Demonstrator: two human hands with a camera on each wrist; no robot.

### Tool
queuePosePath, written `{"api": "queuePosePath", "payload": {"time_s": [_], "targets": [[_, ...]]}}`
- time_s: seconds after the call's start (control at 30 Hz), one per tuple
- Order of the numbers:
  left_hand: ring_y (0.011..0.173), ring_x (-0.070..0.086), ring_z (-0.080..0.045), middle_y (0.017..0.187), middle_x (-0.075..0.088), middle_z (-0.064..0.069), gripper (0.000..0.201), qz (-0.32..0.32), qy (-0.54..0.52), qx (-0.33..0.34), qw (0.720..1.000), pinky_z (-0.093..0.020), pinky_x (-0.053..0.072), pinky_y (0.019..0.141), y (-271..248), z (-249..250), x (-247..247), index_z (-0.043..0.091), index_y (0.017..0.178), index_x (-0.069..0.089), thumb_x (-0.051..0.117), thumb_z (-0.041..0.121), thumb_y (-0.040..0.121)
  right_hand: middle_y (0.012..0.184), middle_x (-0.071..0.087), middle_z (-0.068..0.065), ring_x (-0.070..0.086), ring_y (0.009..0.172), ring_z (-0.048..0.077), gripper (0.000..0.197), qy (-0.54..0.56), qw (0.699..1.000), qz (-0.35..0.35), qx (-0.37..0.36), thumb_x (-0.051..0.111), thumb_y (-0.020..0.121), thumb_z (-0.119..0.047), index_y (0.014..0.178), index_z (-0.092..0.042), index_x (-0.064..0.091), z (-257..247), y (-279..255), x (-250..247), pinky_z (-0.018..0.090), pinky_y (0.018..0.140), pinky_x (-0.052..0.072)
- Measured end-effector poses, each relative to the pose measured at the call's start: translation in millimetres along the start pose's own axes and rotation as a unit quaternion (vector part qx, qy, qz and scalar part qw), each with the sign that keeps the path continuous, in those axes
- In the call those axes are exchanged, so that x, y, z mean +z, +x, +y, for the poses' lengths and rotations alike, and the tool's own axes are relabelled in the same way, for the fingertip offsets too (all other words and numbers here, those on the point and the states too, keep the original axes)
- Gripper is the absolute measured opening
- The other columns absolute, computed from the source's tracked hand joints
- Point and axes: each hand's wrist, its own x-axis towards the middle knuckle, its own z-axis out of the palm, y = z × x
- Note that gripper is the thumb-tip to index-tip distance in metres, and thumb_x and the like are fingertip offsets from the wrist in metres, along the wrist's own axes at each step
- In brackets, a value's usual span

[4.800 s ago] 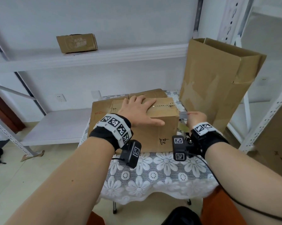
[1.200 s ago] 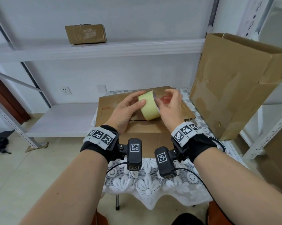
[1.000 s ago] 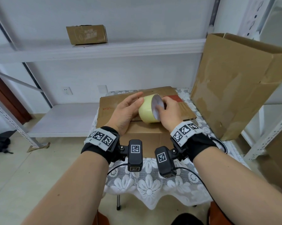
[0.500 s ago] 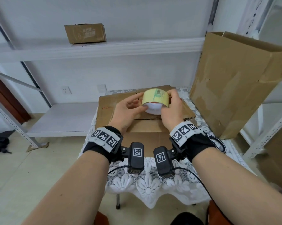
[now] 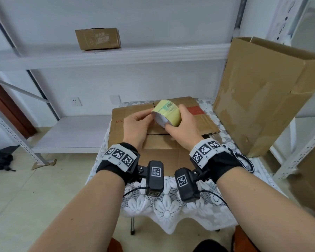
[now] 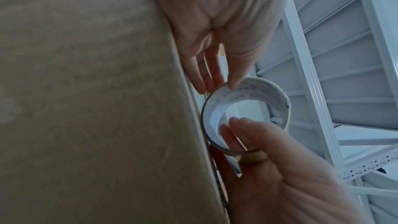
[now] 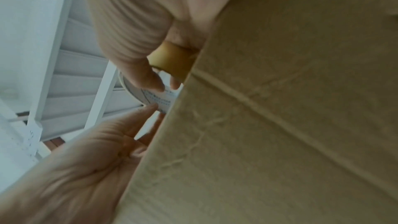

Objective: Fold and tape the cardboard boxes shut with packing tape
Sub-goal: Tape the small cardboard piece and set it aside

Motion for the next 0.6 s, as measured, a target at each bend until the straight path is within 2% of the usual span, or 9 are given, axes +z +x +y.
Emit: {"api": "queuePosePath", "payload": {"time_s": [0.07,0.13,0.23,0.33,0.4,0.43,0.5,0.53,0.6], "targets": [[0.103,0.068,-0.018,0.101,0.075,-0.002,0.021,-0.006,0.000,-0.006,1.000,-0.031,0.053,0.093,0.6,0.7,-0.4,0.016,0.099,0.076,0.063,0.005,0.088,0.088,0.056,0.002,0.056,0.079,0.019,0.028,0.026,1.000,-0.006,-0.015,0.072,0.077,-0.020,0.090,-0.012,0.048,-2.7,-1.8,-2.5,0.038,0.063,0.052],[0.101,0.067,-0.017,0.101,0.074,-0.004,0.025,-0.013,-0.009,-0.013,1.000,-0.024,0.054,0.087,-0.3,3.5,-0.5,0.008,0.105,0.074,0.054,0.003,0.091,0.088,0.061,0.002,0.058,0.078,0.016,0.031,0.069,0.997,-0.009,-0.015,0.078,0.074,-0.026,0.089,-0.013,0.054,-4.8,-2.9,-4.8,0.034,0.064,0.052],[0.091,0.066,-0.012,0.093,0.071,-0.002,0.021,-0.028,-0.017,-0.005,0.999,-0.018,0.053,0.080,-4.0,7.3,-0.4,0.001,0.104,0.071,0.054,0.010,0.095,0.089,0.066,0.003,0.059,0.076,0.011,0.031,0.123,0.992,-0.014,-0.004,0.079,0.074,-0.031,0.092,-0.014,0.061,-7.9,-4.1,-5.8,0.030,0.066,0.051],[0.102,0.068,-0.019,0.102,0.074,-0.007,0.023,-0.032,-0.033,0.005,0.999,-0.032,0.053,0.092,-4.0,6.6,-2.5,0.006,0.106,0.074,0.064,0.021,0.091,0.084,0.066,0.001,0.062,0.075,0.013,0.023,0.125,0.992,-0.028,0.009,0.077,0.076,-0.030,0.092,-0.018,0.064,-9.5,-5.7,-5.2,0.032,0.058,0.056],[0.108,0.066,-0.023,0.107,0.073,-0.008,0.024,-0.027,-0.039,0.015,0.999,-0.039,0.052,0.097,-3.8,5.4,-3.6,0.006,0.108,0.074,0.068,0.020,0.090,0.082,0.063,-0.001,0.062,0.073,0.012,0.020,0.125,0.991,-0.039,0.018,0.079,0.075,-0.025,0.089,-0.019,0.066,-9.4,-6.5,-4.7,0.026,0.051,0.055],[0.108,0.066,-0.025,0.107,0.073,-0.009,0.023,-0.021,-0.041,0.018,0.999,-0.039,0.052,0.097,-3.8,5.0,-3.3,0.005,0.108,0.073,0.067,0.017,0.090,0.083,0.062,0.000,0.060,0.073,0.012,0.022,0.110,0.993,-0.035,0.011,0.080,0.074,-0.024,0.089,-0.015,0.067,-7.9,-5.8,-4.5,0.022,0.050,0.053],[0.105,0.067,-0.025,0.106,0.073,-0.011,0.021,-0.010,-0.033,0.026,0.999,-0.033,0.055,0.092,-5.0,5.2,-2.9,0.002,0.109,0.072,0.065,0.010,0.090,0.089,0.057,0.001,0.054,0.080,0.012,0.031,0.054,0.998,-0.020,-0.021,0.082,0.071,-0.025,0.092,-0.006,0.068,-5.2,-4.1,-4.7,0.019,0.056,0.051],[0.104,0.067,-0.023,0.105,0.074,-0.010,0.021,-0.007,-0.019,0.033,0.999,-0.031,0.055,0.090,-5.3,4.9,-2.8,0.002,0.108,0.072,0.064,0.009,0.090,0.092,0.056,-0.001,0.052,0.086,0.012,0.034,0.031,0.999,-0.017,-0.031,0.082,0.070,-0.028,0.093,-0.006,0.068,-3.7,-2.9,-4.4,0.019,0.063,0.050],[0.101,0.068,-0.019,0.102,0.074,-0.006,0.019,-0.002,0.014,0.046,0.999,-0.030,0.054,0.090,-5.1,3.7,-3.7,0.006,0.106,0.074,0.064,0.012,0.090,0.102,0.055,-0.003,0.048,0.099,0.012,0.038,0.004,0.999,-0.017,-0.035,0.082,0.070,-0.029,0.099,-0.011,0.068,-1.8,-1.7,-4.4,0.013,0.076,0.043]]}}
